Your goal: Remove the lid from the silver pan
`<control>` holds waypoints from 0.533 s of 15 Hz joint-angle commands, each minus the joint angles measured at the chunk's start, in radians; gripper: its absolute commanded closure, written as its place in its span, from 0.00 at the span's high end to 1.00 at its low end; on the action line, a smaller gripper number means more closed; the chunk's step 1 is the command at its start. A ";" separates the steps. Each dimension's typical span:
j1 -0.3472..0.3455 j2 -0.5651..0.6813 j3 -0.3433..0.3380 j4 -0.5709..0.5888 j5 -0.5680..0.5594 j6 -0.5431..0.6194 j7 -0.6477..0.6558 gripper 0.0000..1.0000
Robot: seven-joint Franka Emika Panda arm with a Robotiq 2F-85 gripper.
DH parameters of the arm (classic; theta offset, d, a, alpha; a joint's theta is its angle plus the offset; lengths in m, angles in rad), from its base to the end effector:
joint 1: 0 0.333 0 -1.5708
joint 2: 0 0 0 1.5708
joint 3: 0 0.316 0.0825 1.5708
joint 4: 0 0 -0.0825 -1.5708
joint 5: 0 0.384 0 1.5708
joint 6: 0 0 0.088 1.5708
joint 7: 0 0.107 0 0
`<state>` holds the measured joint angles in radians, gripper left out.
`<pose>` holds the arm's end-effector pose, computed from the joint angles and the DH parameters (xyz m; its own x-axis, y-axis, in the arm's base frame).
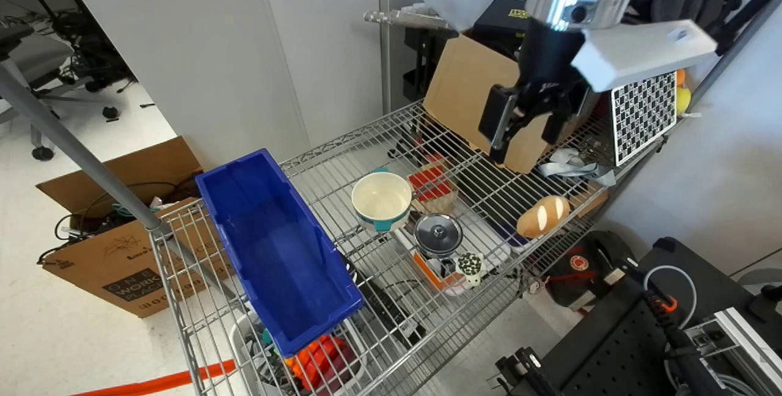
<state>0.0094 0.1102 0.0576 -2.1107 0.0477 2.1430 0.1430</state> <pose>0.5504 0.0386 0.3579 0.9913 -0.1016 -0.0838 -0.1046 -0.9940 -0.0327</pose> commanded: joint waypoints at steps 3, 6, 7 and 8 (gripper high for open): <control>0.025 0.260 -0.023 0.152 -0.036 0.074 0.029 1.00; 0.048 0.356 -0.038 0.186 -0.079 0.148 0.046 1.00; 0.056 0.382 -0.043 0.194 -0.093 0.171 0.048 1.00; 0.067 0.405 -0.048 0.195 -0.110 0.202 0.050 1.00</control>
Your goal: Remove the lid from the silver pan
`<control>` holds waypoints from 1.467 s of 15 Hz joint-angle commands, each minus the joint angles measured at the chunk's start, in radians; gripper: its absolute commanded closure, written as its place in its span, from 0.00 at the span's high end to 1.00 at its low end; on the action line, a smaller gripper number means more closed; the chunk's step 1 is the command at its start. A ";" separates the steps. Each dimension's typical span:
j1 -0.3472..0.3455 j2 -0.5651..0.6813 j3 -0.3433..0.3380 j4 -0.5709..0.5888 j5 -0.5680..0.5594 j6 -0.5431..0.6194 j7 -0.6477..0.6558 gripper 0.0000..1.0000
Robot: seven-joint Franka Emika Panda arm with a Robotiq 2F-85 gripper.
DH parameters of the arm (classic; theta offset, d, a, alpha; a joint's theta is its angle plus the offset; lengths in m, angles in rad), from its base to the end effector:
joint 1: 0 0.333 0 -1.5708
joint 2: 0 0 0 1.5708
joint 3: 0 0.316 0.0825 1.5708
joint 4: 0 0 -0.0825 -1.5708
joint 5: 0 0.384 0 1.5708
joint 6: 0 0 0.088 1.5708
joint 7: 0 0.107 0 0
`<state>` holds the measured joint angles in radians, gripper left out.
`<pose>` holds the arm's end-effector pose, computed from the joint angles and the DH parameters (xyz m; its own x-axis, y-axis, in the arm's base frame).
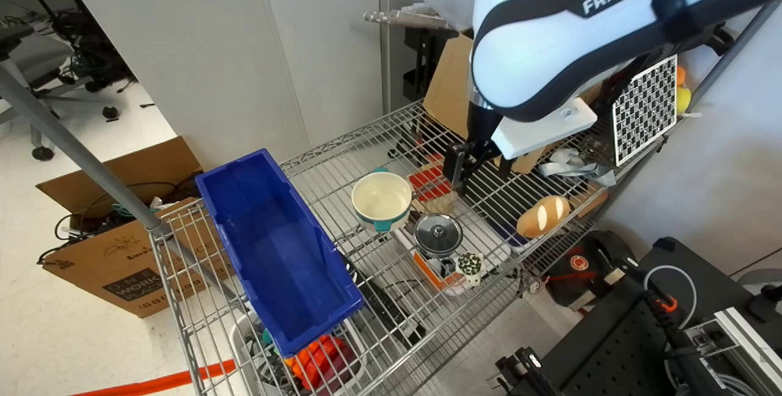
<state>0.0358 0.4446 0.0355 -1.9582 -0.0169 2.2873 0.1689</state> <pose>0.6036 0.0421 0.2382 0.9895 -0.0885 -0.1139 -0.0873 -0.9961 0.0155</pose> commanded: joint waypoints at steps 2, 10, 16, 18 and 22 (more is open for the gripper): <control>0.061 0.106 -0.031 0.042 -0.069 0.116 0.024 1.00; 0.111 0.203 -0.028 0.047 -0.068 0.242 0.008 1.00; 0.122 0.266 -0.024 0.081 -0.058 0.257 0.001 1.00; 0.121 0.284 -0.023 0.096 -0.056 0.256 -0.002 1.00; 0.122 0.310 -0.024 0.126 -0.055 0.253 -0.002 0.58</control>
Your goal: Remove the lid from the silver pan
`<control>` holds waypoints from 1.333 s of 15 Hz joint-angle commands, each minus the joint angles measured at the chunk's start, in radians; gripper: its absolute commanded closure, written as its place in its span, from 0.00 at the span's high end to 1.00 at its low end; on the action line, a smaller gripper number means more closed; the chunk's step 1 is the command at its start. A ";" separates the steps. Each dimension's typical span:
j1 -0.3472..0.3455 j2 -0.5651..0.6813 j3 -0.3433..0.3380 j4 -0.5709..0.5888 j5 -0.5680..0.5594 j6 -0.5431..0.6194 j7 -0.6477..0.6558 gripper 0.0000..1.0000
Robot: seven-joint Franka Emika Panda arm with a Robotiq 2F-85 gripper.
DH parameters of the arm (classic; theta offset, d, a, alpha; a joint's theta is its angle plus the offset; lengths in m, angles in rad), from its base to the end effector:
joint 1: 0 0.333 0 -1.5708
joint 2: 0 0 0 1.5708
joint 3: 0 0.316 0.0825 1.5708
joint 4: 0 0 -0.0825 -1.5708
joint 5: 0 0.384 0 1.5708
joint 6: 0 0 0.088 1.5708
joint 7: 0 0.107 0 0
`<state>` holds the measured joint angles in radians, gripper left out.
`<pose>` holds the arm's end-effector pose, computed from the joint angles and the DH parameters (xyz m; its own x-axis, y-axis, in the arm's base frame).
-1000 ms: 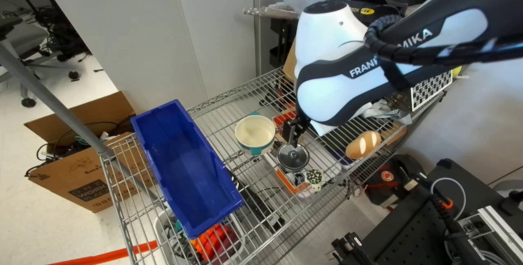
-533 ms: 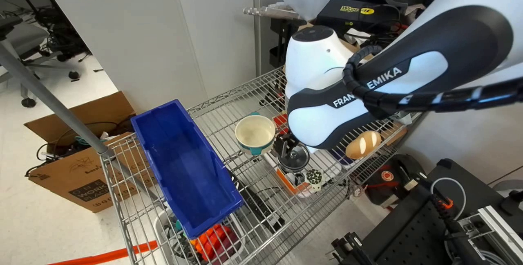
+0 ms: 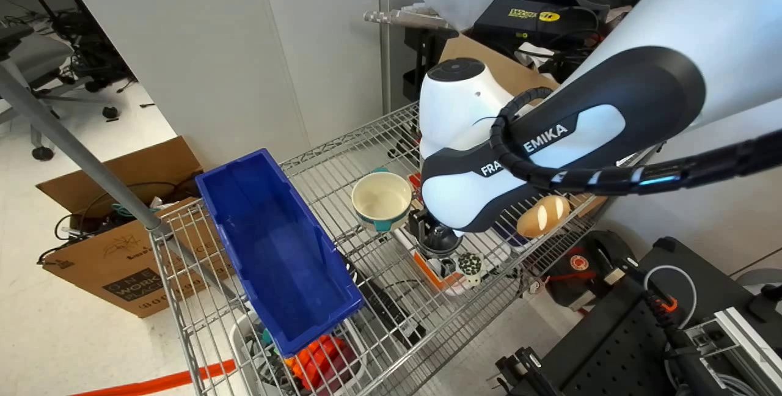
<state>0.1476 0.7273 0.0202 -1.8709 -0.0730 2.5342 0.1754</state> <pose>0.6130 0.1044 0.1158 0.9971 0.0478 -0.0589 0.0500 -0.9981 0.0351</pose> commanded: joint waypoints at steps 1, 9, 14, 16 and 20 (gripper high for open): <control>0.010 0.033 -0.008 0.046 0.003 0.005 -0.009 0.49; 0.019 0.027 -0.016 0.059 -0.003 0.015 0.005 0.03; 0.005 -0.092 -0.036 -0.046 -0.034 0.062 -0.028 0.05; -0.003 -0.118 -0.056 -0.050 -0.038 0.091 -0.024 0.05; -0.046 -0.048 -0.109 0.107 -0.001 0.016 0.030 0.05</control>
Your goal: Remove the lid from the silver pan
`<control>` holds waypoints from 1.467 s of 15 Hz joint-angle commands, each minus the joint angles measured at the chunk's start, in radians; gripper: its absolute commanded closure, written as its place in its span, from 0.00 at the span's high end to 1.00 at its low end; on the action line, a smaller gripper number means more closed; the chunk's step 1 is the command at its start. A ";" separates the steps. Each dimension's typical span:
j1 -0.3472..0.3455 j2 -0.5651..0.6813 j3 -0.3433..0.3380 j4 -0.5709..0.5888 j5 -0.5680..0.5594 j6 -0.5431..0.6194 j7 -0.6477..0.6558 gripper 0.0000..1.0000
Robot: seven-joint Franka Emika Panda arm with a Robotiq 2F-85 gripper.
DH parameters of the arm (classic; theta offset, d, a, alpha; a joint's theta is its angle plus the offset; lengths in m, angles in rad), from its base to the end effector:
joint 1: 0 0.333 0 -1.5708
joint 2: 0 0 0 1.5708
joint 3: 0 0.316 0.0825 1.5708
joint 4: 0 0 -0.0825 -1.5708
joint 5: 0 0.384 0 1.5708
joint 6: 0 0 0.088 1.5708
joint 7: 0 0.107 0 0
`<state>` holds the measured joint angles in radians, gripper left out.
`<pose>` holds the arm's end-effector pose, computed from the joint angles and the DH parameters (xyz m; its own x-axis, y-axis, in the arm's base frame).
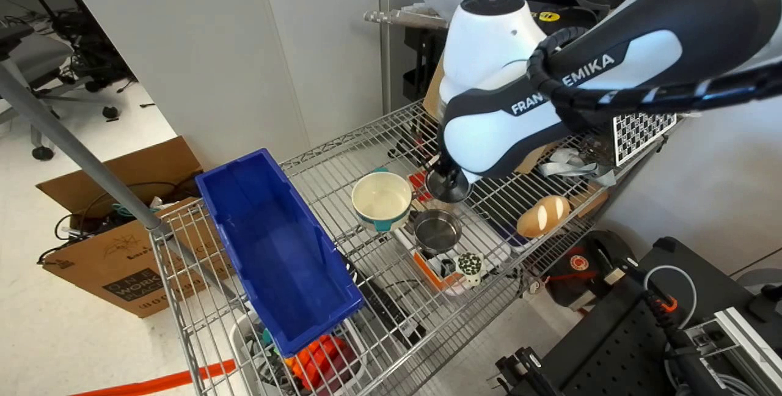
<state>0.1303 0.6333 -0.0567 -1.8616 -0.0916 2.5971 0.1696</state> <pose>0.6472 0.0517 0.1852 0.9938 -0.0033 0.1115 -0.0113 -0.9974 0.0707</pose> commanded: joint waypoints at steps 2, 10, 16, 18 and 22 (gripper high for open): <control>-0.042 0.089 -0.064 0.173 0.014 -0.102 0.075 0.05; -0.108 0.302 -0.087 0.478 0.037 -0.371 0.156 0.10; -0.110 0.436 -0.092 0.625 0.027 -0.499 0.190 0.14; -0.109 0.463 -0.092 0.654 0.025 -0.519 0.189 0.24; -0.101 0.427 -0.085 0.635 0.021 -0.520 0.173 0.59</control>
<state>0.0222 1.0698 -0.1435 -1.2444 -0.0716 2.1026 0.3517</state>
